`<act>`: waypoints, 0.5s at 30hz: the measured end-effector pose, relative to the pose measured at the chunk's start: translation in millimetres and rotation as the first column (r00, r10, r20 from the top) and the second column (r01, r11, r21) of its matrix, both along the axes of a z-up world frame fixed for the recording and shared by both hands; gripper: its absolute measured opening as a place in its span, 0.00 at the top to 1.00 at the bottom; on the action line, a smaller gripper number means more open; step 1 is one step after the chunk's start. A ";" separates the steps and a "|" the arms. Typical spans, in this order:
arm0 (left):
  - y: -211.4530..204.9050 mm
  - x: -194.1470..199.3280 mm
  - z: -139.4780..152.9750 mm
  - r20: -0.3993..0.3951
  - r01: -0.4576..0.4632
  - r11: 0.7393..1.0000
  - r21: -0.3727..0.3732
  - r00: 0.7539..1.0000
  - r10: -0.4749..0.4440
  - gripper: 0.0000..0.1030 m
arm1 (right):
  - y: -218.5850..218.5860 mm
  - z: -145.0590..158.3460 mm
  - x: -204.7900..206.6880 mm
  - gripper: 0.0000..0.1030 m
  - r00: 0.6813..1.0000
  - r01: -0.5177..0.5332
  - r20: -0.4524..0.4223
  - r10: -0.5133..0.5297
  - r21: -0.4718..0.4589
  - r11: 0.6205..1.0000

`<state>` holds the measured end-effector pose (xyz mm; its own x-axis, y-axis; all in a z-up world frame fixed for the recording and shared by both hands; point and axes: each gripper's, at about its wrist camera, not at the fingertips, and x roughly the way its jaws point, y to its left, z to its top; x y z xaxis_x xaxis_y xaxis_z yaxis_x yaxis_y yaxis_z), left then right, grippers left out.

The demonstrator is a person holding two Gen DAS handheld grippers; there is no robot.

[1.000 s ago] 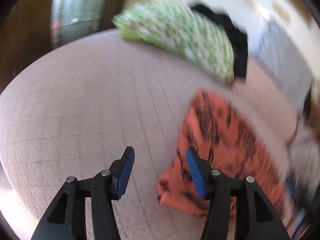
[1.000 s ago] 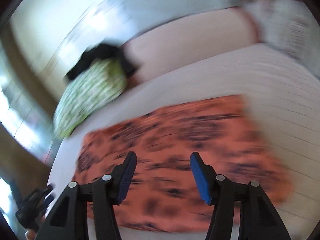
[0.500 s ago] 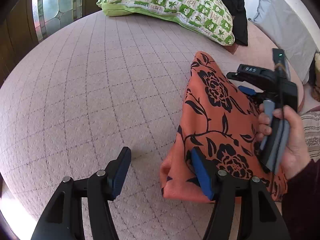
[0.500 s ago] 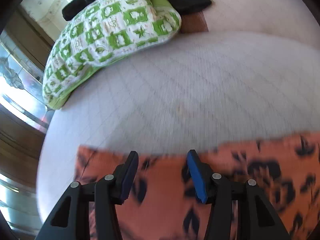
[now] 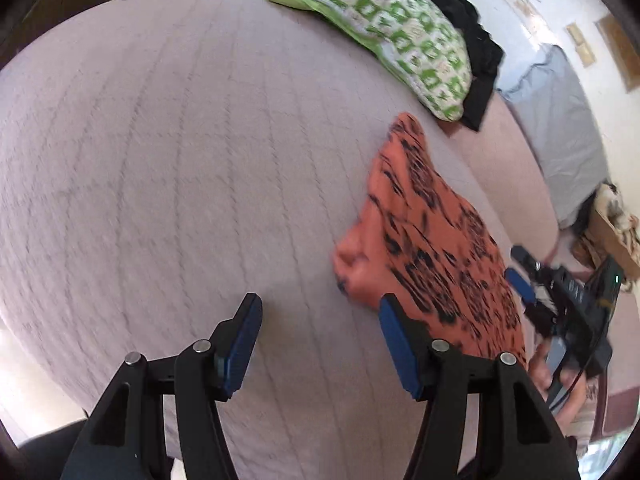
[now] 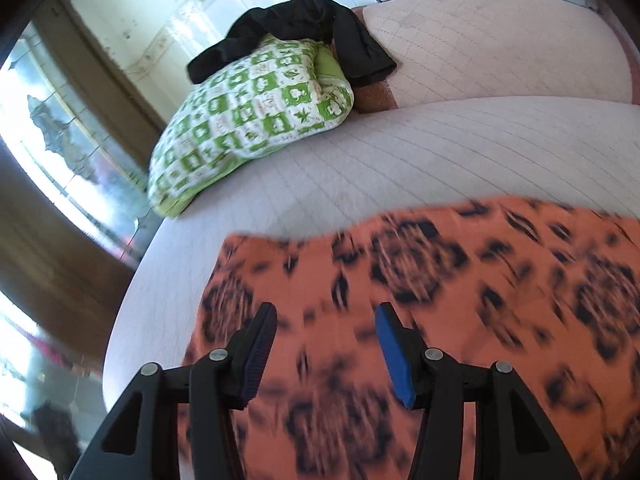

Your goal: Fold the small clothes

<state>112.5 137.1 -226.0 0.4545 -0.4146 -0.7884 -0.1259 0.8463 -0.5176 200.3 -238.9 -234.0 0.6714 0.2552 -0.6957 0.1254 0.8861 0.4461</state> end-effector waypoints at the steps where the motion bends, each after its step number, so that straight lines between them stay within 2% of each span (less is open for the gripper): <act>1: -6.1 -3.4 -0.2 0.007 0.022 1.000 -0.010 1.000 -0.022 0.41 | 1.1 1.4 -12.5 0.47 1.000 -0.010 0.002 0.010 -0.008 1.000; 4: -26.9 -7.5 -9.3 -0.011 0.087 0.988 -0.130 0.996 -0.089 0.41 | -1.5 0.2 -47.9 0.47 0.999 -0.033 0.014 0.033 -0.039 0.999; 6: -37.1 -2.6 -10.9 -0.008 0.102 0.984 -0.148 0.994 -0.104 0.40 | -2.0 -11.5 -62.3 0.47 0.999 -0.044 -0.020 0.043 -0.069 0.997; 7: -37.7 0.5 -11.0 -0.002 0.088 0.983 -0.162 0.996 -0.089 0.40 | -3.8 -24.1 -65.6 0.47 0.996 -0.050 -0.072 0.045 -0.067 0.996; 8: -36.6 3.8 -11.9 0.000 0.066 0.981 -0.183 0.998 -0.068 0.40 | -5.2 -45.2 -64.1 0.49 0.986 -0.065 -0.160 0.056 -0.049 0.997; 9: -34.7 9.5 -15.0 -0.008 0.037 0.974 -0.222 0.999 -0.040 0.40 | -7.6 -53.6 -70.2 0.57 0.991 -0.061 -0.125 0.054 -0.054 0.997; 10: -33.8 14.2 -18.2 -0.018 0.017 0.968 -0.252 1.000 -0.023 0.40 | -9.0 -52.0 -75.5 0.60 0.995 -0.054 -0.088 0.049 -0.064 0.996; 12: -32.2 21.4 -23.9 -0.030 -0.027 0.952 -0.305 0.999 0.019 0.40 | -16.5 -51.8 -81.2 0.63 0.996 -0.038 -0.087 0.035 -0.028 0.999; 13: -32.0 25.0 -24.4 -0.024 -0.039 0.948 -0.316 0.999 0.033 0.40 | -23.5 -51.8 -84.9 0.63 0.996 -0.022 -0.086 0.023 0.015 1.000; 15: -32.0 31.7 -23.3 -0.009 -0.046 0.949 -0.311 0.999 0.045 0.41 | -29.1 -53.0 -88.8 0.69 0.996 -0.031 -0.084 0.033 0.031 0.999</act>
<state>144.2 105.1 -249.3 0.4773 -0.6184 -0.6243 -0.1618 0.6365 -0.7541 111.5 -268.0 -287.0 0.6018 0.2968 -0.7414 0.1354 0.8770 0.4609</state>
